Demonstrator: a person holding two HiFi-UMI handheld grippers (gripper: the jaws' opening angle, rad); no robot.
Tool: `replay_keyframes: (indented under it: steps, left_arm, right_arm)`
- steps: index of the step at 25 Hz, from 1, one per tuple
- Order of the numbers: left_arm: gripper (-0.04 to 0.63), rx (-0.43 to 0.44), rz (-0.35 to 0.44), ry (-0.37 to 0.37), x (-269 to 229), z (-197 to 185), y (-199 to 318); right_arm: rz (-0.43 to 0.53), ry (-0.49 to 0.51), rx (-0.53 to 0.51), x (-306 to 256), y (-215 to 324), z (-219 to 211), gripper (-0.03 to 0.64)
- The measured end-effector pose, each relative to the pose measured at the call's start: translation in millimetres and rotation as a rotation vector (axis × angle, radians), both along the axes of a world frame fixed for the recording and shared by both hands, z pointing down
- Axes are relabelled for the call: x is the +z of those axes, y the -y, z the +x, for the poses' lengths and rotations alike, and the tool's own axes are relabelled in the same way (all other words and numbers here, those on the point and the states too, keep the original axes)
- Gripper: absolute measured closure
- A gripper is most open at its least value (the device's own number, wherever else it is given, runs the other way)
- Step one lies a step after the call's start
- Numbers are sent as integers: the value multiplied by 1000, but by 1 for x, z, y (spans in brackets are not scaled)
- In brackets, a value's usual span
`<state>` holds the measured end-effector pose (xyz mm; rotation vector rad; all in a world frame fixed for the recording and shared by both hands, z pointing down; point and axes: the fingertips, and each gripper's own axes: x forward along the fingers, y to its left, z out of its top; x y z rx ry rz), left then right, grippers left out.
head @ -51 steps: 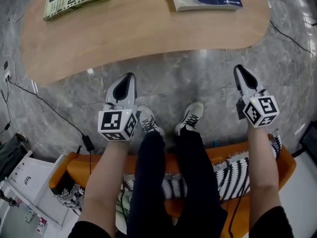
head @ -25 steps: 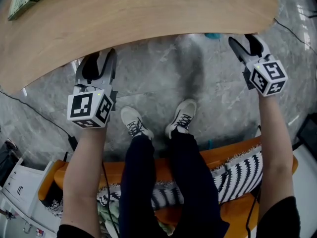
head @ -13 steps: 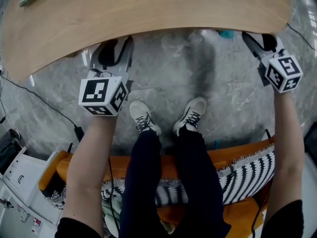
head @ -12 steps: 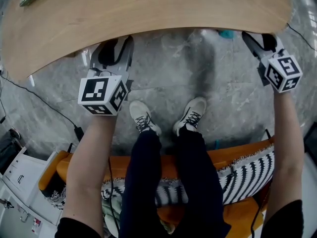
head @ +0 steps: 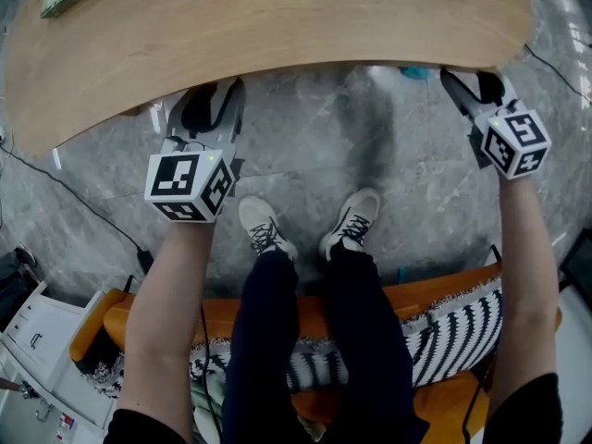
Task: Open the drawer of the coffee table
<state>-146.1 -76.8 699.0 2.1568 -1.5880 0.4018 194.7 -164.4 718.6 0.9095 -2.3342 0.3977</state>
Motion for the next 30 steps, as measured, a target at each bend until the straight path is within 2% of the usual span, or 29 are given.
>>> replay_keyframes:
  steps: [30]
  left_arm:
    - [468, -10, -60, -25, -1, 27, -99]
  right_arm:
    - [-52, -26, -2, 1, -97, 27, 359]
